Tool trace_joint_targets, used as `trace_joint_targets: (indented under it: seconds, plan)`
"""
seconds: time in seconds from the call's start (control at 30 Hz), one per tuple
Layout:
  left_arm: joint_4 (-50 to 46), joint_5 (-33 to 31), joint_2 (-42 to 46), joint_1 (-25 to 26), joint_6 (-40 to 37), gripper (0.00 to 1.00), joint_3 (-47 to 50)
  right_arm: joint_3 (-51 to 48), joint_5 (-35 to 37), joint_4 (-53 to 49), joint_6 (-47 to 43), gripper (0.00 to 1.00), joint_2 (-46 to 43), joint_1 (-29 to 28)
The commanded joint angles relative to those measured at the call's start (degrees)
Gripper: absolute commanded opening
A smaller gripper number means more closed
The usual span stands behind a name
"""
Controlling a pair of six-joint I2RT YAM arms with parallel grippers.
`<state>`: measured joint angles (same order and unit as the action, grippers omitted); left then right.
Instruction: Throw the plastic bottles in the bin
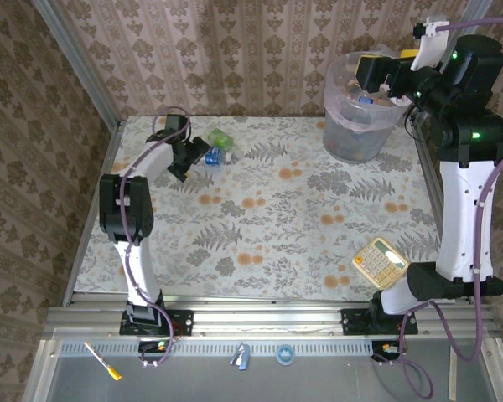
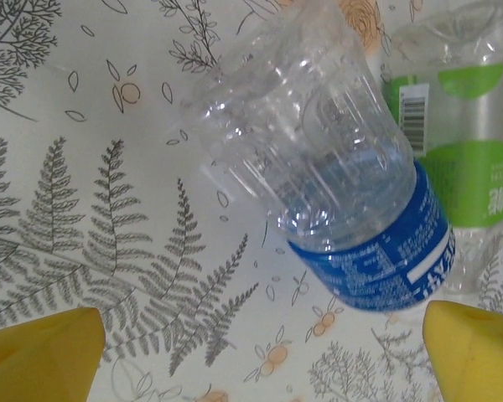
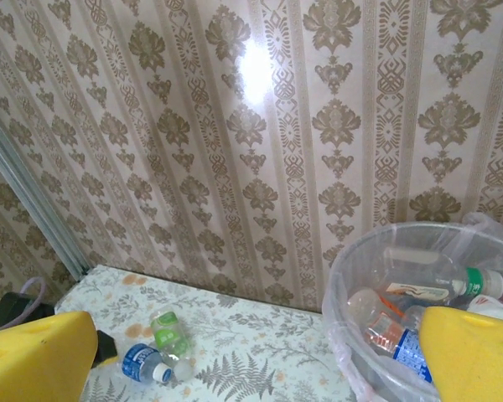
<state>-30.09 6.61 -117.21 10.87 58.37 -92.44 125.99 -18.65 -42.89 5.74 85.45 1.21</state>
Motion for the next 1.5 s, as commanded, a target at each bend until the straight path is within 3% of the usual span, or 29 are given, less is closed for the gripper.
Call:
trace_joint_targets:
  seconds: [0.0,0.33,0.97,1.47]
  plan:
    - [0.4,-1.5,-1.7,-0.6,3.1,0.97,-2.6,-0.8,-1.7,1.1,-1.4,1.00,-1.4,-0.4]
    - [1.3,-3.7,-6.5,-1.1,5.2,0.98,-7.9,-2.4,-2.9,1.4,-1.5,1.00,-1.8,-1.5]
    - [-14.0,-2.2,-14.9,-1.5,-2.2,0.96,-20.1,-3.3,-3.5,1.4,-2.8,1.00,-1.5,-2.7]
    - [-13.5,0.6,-12.3,-1.3,-9.7,0.95,-14.4,-4.9,-3.5,1.1,-4.5,1.00,-3.1,-3.1]
